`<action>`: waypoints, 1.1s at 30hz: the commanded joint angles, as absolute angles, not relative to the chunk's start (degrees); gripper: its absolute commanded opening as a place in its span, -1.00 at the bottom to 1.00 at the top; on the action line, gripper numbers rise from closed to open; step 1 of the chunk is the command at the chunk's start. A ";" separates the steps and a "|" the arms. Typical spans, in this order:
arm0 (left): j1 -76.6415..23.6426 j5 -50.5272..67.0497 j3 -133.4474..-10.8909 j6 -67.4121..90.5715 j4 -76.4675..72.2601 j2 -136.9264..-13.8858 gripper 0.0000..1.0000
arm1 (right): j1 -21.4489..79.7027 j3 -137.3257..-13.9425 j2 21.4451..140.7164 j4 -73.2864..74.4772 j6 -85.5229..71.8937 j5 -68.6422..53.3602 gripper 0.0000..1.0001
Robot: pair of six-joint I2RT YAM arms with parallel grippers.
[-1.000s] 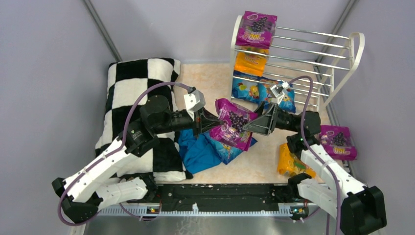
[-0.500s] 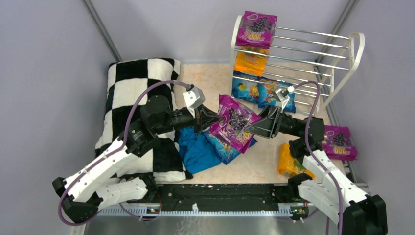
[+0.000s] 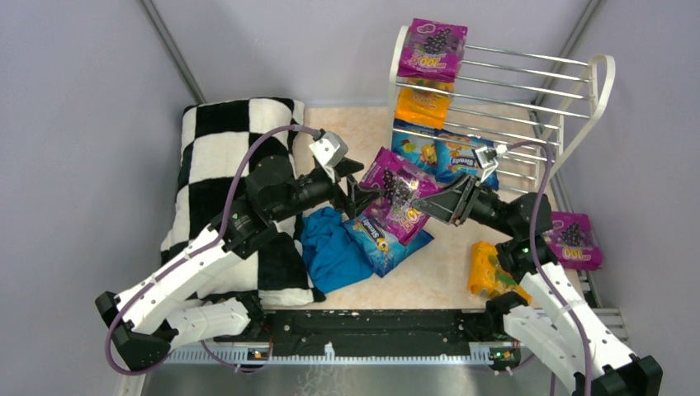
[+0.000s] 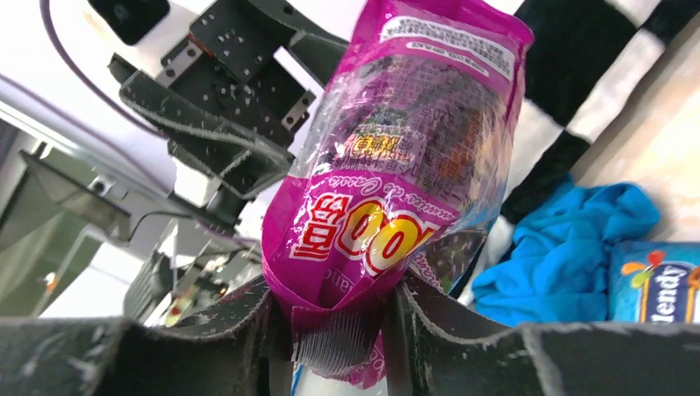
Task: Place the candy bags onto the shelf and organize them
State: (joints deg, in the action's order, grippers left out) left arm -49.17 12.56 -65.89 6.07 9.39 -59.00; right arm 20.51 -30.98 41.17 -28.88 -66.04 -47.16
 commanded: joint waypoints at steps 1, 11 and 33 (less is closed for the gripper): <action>-49.22 7.14 -67.07 5.56 5.57 -57.57 0.79 | 21.01 -39.95 37.83 -18.97 -55.01 -38.04 -1.00; -49.17 -13.88 -69.38 10.05 7.01 -58.70 0.97 | 20.99 -41.88 37.07 -12.99 -52.37 -27.08 -1.00; -47.92 -22.70 -66.83 9.95 9.00 -57.27 0.97 | 21.01 -84.39 50.59 5.21 -27.14 -5.03 -1.00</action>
State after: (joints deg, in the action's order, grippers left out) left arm -48.07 -21.41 -67.77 10.83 11.09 -58.00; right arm 20.62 -76.71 47.94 9.58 -32.40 -14.46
